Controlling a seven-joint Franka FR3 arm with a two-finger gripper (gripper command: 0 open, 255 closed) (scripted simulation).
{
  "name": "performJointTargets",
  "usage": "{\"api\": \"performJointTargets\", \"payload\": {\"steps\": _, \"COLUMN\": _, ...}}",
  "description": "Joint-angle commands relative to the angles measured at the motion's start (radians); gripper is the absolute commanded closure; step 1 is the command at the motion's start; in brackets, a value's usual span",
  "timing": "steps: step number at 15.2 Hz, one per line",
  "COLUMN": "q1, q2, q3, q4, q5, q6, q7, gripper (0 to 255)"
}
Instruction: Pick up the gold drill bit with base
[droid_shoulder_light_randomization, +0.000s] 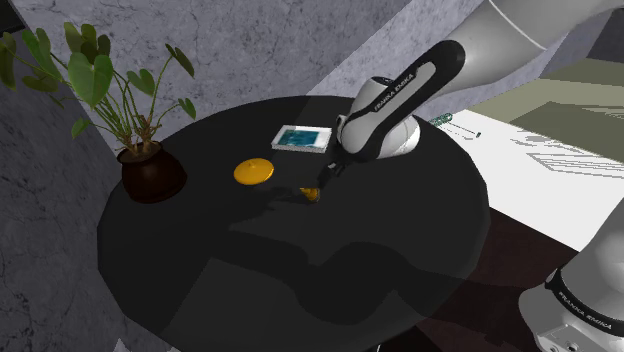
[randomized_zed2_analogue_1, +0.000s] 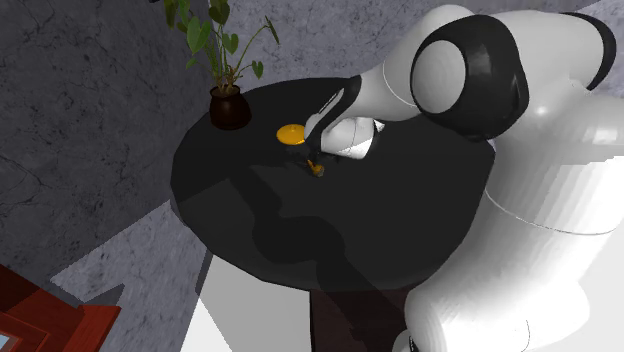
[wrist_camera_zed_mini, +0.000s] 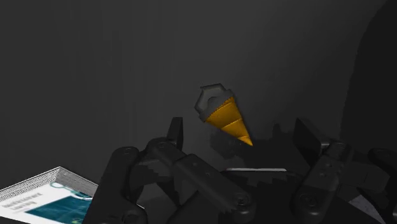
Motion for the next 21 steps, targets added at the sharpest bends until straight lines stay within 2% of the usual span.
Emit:
{"api": "performJointTargets", "payload": {"steps": 1, "q1": -0.012, "q2": 0.076, "q3": 0.018, "q4": 0.061, "q5": 0.024, "q6": 0.042, "q7": -0.034, "gripper": 0}}
{"api": "performJointTargets", "payload": {"steps": 4, "q1": -0.021, "q2": 0.194, "q3": 0.041, "q4": 0.167, "q5": 0.033, "q6": 0.093, "q7": -0.058, "gripper": 0}}
{"api": "performJointTargets", "payload": {"steps": 14, "q1": -0.060, "q2": 0.294, "q3": 0.090, "q4": 0.189, "q5": 0.054, "q6": 0.173, "q7": -0.105, "gripper": 0}}
{"api": "performJointTargets", "payload": {"steps": 15, "q1": -0.061, "q2": 0.295, "q3": 0.090, "q4": 0.189, "q5": 0.054, "q6": 0.173, "q7": -0.106, "gripper": 255}}
{"api": "performJointTargets", "payload": {"steps": 21, "q1": -0.060, "q2": 0.294, "q3": 0.089, "q4": 0.190, "q5": 0.054, "q6": 0.172, "q7": -0.105, "gripper": 255}}
